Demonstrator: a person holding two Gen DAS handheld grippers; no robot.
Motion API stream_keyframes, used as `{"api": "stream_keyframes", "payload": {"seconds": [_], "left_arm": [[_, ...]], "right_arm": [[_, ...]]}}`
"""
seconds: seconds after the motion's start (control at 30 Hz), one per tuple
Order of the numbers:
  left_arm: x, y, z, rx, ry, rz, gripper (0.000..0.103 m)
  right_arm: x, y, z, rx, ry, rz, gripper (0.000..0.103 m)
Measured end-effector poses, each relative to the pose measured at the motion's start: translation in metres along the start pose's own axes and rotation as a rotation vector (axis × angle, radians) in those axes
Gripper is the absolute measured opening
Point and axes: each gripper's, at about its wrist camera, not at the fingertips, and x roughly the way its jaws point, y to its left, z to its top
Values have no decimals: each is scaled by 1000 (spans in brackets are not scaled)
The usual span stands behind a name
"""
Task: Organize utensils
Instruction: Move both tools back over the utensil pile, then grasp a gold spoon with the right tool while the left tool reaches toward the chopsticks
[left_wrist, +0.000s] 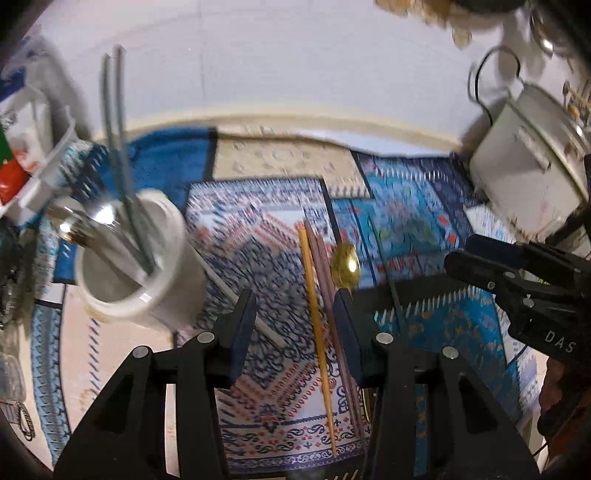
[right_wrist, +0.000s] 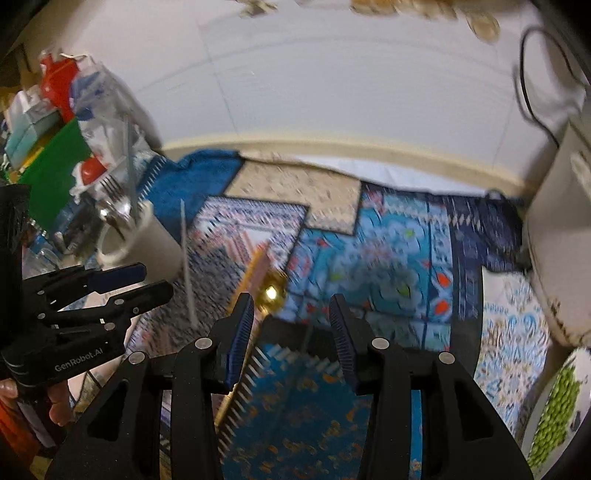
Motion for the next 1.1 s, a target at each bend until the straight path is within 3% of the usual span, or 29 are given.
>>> {"api": "stream_keyframes", "payload": {"seconds": [0.3,0.53,0.93,1.1], "left_arm": [[42,-10,-20,47,108,-29,42],[59,-10,-17,41,151,-83,11],[79,-2,6,21,167,-71,5],[76,1,2,34,180,-86,5]], "right_arm": [[42,-14,-24,18,126,30,39],[61,-15,-23,32,172,98,27],[70,4,-5,1,180,170,27],[81,19,-8,-39,214,178,15]]}}
